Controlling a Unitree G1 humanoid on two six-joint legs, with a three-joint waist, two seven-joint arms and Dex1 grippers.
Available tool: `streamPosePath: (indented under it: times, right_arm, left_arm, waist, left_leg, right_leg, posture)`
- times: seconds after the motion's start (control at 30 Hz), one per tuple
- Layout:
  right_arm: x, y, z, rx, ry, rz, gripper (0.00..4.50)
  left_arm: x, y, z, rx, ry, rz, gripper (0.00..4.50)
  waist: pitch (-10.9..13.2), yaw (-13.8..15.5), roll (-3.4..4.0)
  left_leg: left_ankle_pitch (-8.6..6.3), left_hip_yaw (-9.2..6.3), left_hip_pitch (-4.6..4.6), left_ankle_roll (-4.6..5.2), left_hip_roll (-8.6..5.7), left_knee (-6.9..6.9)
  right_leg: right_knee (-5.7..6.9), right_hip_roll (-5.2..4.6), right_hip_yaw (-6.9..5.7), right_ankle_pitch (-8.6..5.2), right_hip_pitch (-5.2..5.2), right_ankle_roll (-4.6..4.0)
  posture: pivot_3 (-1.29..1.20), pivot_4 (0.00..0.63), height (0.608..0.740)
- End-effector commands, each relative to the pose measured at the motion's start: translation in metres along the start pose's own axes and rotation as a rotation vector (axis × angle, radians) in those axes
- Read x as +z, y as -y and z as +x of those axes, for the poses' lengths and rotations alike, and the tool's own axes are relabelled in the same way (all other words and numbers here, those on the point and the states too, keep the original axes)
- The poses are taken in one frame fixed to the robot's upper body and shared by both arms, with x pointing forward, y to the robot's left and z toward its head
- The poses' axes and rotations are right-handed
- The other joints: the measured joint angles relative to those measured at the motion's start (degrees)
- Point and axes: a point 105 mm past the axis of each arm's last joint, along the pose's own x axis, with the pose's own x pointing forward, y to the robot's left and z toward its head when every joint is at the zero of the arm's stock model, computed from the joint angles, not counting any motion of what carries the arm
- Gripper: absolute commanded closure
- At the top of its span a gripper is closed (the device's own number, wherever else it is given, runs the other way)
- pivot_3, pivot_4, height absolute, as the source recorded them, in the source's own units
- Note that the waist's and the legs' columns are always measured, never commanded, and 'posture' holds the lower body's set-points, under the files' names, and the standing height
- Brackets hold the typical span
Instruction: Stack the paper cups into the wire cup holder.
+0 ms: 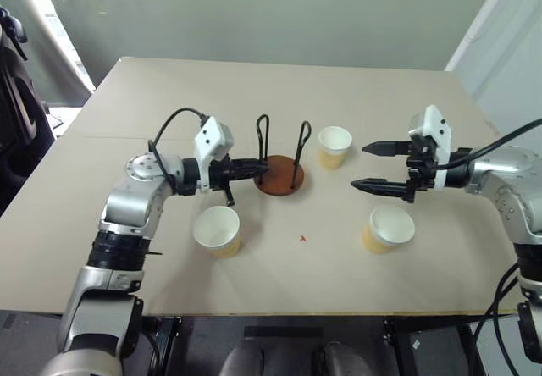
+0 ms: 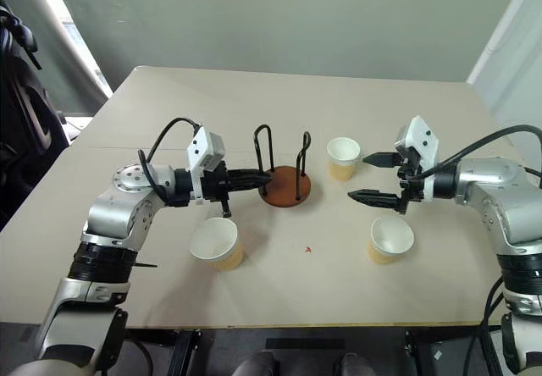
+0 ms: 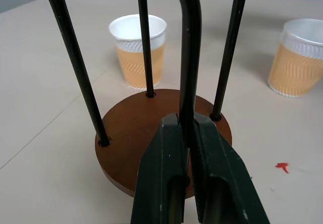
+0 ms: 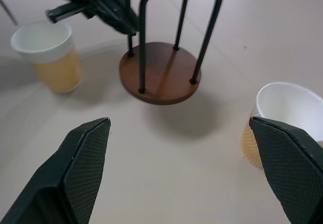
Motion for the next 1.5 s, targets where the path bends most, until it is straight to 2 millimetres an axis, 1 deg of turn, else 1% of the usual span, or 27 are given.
streamPosePath:
  times: [0.03, 0.17, 0.37, 0.7, 0.8, 0.93, 1.23, 1.4, 1.5]
  right_arm:
    - [0.014, -0.002, -0.018, 0.011, 0.004, -0.060, 0.00]
    - [0.013, -0.002, -0.024, 0.010, -0.007, -0.065, 0.00]
    - [0.014, -0.003, -0.025, 0.005, -0.007, -0.077, 0.00]
    - [0.010, -0.004, -0.027, -0.004, -0.015, -0.084, 0.00]
    - [0.009, -0.003, -0.027, -0.005, -0.018, -0.087, 0.00]
    - [0.007, -0.003, -0.027, -0.005, -0.023, -0.090, 0.00]
    - [0.005, -0.002, -0.027, 0.000, -0.034, -0.097, 0.00]
    - [0.004, -0.002, -0.028, 0.005, -0.038, -0.099, 0.00]
    - [0.003, -0.004, -0.027, 0.019, -0.043, -0.090, 0.00]
  left_arm:
    - [0.020, 0.011, 0.009, -0.070, 0.049, 0.056, 4.48]
    - [0.016, 0.020, 0.018, -0.122, 0.055, 0.045, 4.48]
    - [0.009, 0.034, 0.031, -0.191, 0.040, 0.054, 4.48]
    - [0.007, 0.035, 0.035, -0.199, 0.018, 0.067, 4.48]
    - [0.005, 0.034, 0.036, -0.188, 0.019, 0.037, 4.48]
    - [0.006, 0.036, 0.035, -0.200, 0.019, 0.025, 3.31]
    - [0.009, 0.038, 0.035, -0.209, 0.017, 0.030, 0.05]
    - [0.010, 0.040, 0.032, -0.225, -0.005, 0.049, 0.01]
    - [0.007, 0.036, 0.029, -0.218, -0.038, 0.092, 0.01]
  waist:
    - [0.00, 0.09, 0.00]
    - [0.00, 0.11, 0.00]
    - [0.00, 0.08, 0.00]
    - [0.00, 0.08, 0.00]
    - [0.00, 0.09, 0.00]
    - [0.00, 0.09, 0.00]
    - [0.00, 0.10, 0.00]
    - [0.00, 0.09, 0.00]
    - [0.00, 0.09, 0.00]
  left_leg:
    - [0.00, 0.01, -0.02, 0.00, -0.01, 0.02]
    - [-0.01, 0.00, -0.05, 0.02, -0.01, 0.08]
    - [-0.01, 0.01, -0.04, 0.02, 0.00, 0.15]
    - [-0.01, 0.02, -0.04, 0.04, -0.01, 0.23]
    - [-0.01, 0.02, -0.04, 0.04, -0.01, 0.23]
    - [-0.01, 0.03, -0.04, 0.04, -0.01, 0.24]
    - [0.00, 0.07, -0.04, 0.04, -0.01, 0.25]
    - [0.00, 0.11, -0.03, 0.04, 0.00, 0.25]
    - [0.00, 0.11, -0.02, 0.04, 0.00, 0.25]
  right_leg:
    - [0.00, 0.00, -0.01, 0.00, 0.00, 0.01]
    - [0.00, 0.00, 0.00, 0.04, 0.03, 0.06]
    - [0.00, 0.01, 0.01, 0.05, 0.03, 0.08]
    - [0.00, 0.02, 0.01, 0.06, 0.03, 0.11]
    - [0.00, 0.02, 0.01, 0.06, 0.03, 0.11]
    - [0.01, 0.02, 0.01, 0.07, 0.04, 0.12]
    - [0.01, 0.02, 0.01, 0.07, 0.05, 0.13]
    - [0.01, 0.03, 0.01, 0.07, 0.06, 0.13]
    - [0.00, 0.03, 0.01, 0.07, 0.06, 0.13]
  posture:
    - [0.00, 0.150, 0.740]
    - [0.00, 0.150, 0.740]
    - [0.00, 0.150, 0.740]
    - [0.00, 0.150, 0.740]
    - [0.00, 0.150, 0.740]
    - [0.00, 0.150, 0.740]
    - [0.00, 0.150, 0.740]
    - [0.00, 0.150, 0.740]
    - [0.00, 0.150, 0.740]
